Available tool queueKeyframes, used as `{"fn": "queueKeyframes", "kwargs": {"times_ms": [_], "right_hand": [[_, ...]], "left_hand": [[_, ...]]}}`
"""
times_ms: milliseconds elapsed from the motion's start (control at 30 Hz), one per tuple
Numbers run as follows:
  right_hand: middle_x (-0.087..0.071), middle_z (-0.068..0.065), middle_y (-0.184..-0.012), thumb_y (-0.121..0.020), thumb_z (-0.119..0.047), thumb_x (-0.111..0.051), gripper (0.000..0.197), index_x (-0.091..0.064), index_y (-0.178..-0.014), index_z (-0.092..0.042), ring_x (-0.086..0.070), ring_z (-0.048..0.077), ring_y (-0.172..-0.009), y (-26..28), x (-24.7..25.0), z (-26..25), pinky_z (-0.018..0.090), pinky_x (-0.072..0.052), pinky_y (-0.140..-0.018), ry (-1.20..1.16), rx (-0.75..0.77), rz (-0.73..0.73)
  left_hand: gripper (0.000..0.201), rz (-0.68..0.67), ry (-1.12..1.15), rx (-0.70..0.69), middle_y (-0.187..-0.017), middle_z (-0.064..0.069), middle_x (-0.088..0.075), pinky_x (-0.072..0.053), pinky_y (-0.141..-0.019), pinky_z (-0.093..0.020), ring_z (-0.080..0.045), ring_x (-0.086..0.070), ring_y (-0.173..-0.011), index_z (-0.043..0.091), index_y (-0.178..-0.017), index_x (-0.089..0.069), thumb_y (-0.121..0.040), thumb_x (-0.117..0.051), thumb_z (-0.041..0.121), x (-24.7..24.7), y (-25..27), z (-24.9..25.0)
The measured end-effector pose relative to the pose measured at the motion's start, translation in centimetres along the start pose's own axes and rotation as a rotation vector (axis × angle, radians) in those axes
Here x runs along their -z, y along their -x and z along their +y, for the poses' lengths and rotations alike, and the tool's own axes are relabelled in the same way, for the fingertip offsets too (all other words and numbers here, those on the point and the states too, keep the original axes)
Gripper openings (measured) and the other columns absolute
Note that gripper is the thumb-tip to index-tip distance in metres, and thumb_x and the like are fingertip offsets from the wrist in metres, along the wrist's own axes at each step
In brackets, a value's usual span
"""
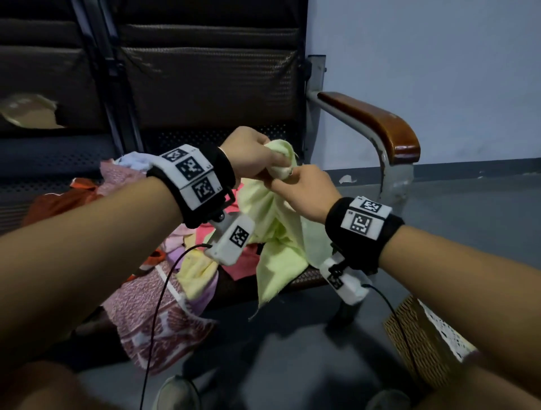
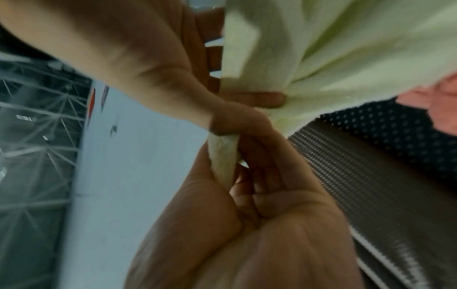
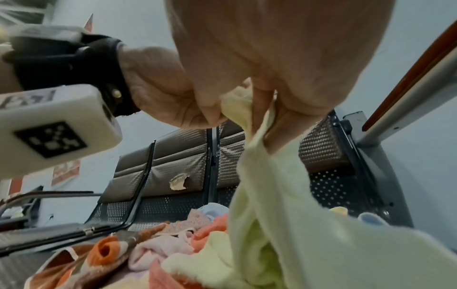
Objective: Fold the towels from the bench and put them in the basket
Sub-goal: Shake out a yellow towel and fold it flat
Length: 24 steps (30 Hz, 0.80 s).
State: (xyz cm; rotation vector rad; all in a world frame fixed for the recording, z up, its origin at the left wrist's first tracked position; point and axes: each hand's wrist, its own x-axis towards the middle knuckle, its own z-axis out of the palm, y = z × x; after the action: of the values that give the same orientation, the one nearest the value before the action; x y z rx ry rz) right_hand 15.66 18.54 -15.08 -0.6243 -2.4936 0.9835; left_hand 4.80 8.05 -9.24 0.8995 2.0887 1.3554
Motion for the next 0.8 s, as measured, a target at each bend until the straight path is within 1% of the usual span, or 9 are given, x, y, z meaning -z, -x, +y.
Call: {"fn": "queueKeyframes", "kwargs": {"times_ms": [100, 267, 333, 400, 467, 533, 600, 700, 800], "right_hand": [[-0.069, -0.001, -0.075, -0.081, -0.056, -0.068, 0.035, -0.072, -0.083, -0.021, -0.063, 0.017, -0.069, -0.6, -0.9, -0.4, 0.030, -0.045, -0.062, -0.113, -0.027, 0.015], [-0.070, 0.006, -0.093, -0.094, -0.035, -0.056, 0.025, -0.069, -0.096, -0.014, -0.066, 0.025, -0.084, -1.2, -1.9, -0.7, 0.036, -0.051, -0.071, -0.117, -0.028, 0.070], [-0.072, 0.003, -0.090, -0.089, -0.040, -0.060, 0.024, -0.072, -0.093, -0.019, -0.068, 0.023, -0.088, -1.4, -1.8, -0.8, 0.033, -0.052, -0.072, -0.106, -0.034, 0.096], [-0.073, -0.006, -0.086, -0.080, -0.055, -0.069, 0.032, -0.073, -0.094, -0.026, -0.068, 0.013, -0.084, -1.4, -1.6, -0.9, 0.030, -0.053, -0.071, -0.082, -0.021, 0.097], [-0.071, -0.008, -0.079, -0.076, -0.062, -0.071, 0.035, -0.070, -0.085, -0.028, -0.067, 0.009, -0.077, -1.3, -1.6, -0.8, 0.026, -0.049, -0.063, -0.018, -0.001, 0.096], [-0.069, -0.001, -0.077, -0.086, -0.047, -0.066, 0.025, -0.064, -0.076, -0.024, -0.067, 0.019, -0.077, -1.5, -1.8, -0.5, 0.028, -0.044, -0.060, 0.048, 0.010, 0.118], [-0.066, 0.007, -0.079, -0.091, -0.031, -0.056, 0.022, -0.059, -0.076, -0.015, -0.064, 0.026, -0.076, -1.6, -2.1, -0.3, 0.030, -0.040, -0.061, 0.102, 0.033, 0.149], [-0.056, 0.004, -0.065, -0.092, -0.028, -0.052, 0.031, -0.052, -0.066, -0.010, -0.052, 0.020, -0.061, -1.4, -1.9, -0.5, 0.030, -0.034, -0.058, 0.119, 0.113, 0.155], [-0.045, 0.002, -0.056, -0.089, -0.022, -0.053, 0.032, -0.050, -0.060, -0.008, -0.043, 0.017, -0.054, -1.4, -1.6, -0.2, 0.032, -0.035, -0.055, 0.102, 0.117, 0.130]], "left_hand": [[0.042, 0.098, -0.046, -0.053, -0.094, -0.024, -0.074, -0.059, -0.084, -0.053, -0.038, -0.073, -0.091, -0.006, -0.092, -0.073, -0.082, -0.077, 0.034, 0.0, -0.1, 0.1], [0.048, 0.118, 0.026, -0.072, -0.096, -0.024, -0.074, -0.056, -0.088, -0.055, -0.039, -0.071, -0.095, -0.007, -0.093, -0.073, -0.081, -0.067, 0.038, 0.3, 0.4, 0.5], [0.043, 0.146, -0.010, -0.074, -0.094, -0.020, -0.075, -0.057, -0.089, -0.051, -0.035, -0.072, -0.093, -0.004, -0.088, -0.075, -0.080, -0.065, 0.038, 0.8, 0.2, 0.4], [0.036, 0.163, -0.076, -0.085, -0.086, -0.014, -0.075, -0.057, -0.083, -0.043, -0.028, -0.071, -0.084, 0.002, -0.080, -0.075, -0.081, -0.065, 0.037, 1.0, 0.1, 0.0], [0.034, 0.121, -0.110, -0.089, -0.087, -0.012, -0.076, -0.057, -0.080, -0.041, -0.024, -0.070, -0.081, 0.004, -0.080, -0.077, -0.082, -0.068, 0.037, 0.9, -0.1, -0.4], [0.033, 0.088, -0.096, -0.104, -0.087, -0.012, -0.076, -0.056, -0.075, -0.039, -0.022, -0.070, -0.078, 0.005, -0.082, -0.078, -0.082, -0.070, 0.037, 0.6, -0.2, -0.7], [0.037, 0.149, -0.120, -0.144, -0.069, -0.006, -0.069, -0.048, -0.062, -0.032, -0.013, -0.060, -0.062, 0.003, -0.078, -0.076, -0.082, -0.070, 0.039, 0.6, -0.5, -0.9], [0.030, 0.338, -0.208, -0.223, -0.060, 0.008, -0.066, -0.048, -0.055, -0.025, -0.004, -0.060, -0.056, 0.015, -0.071, -0.075, -0.085, -0.066, 0.040, 1.5, -1.3, -1.7], [0.013, 0.393, -0.164, -0.221, -0.072, -0.002, -0.073, -0.060, -0.062, -0.034, -0.016, -0.072, -0.066, 0.019, -0.079, -0.075, -0.086, -0.067, 0.027, 2.6, -2.0, -2.6]]}}
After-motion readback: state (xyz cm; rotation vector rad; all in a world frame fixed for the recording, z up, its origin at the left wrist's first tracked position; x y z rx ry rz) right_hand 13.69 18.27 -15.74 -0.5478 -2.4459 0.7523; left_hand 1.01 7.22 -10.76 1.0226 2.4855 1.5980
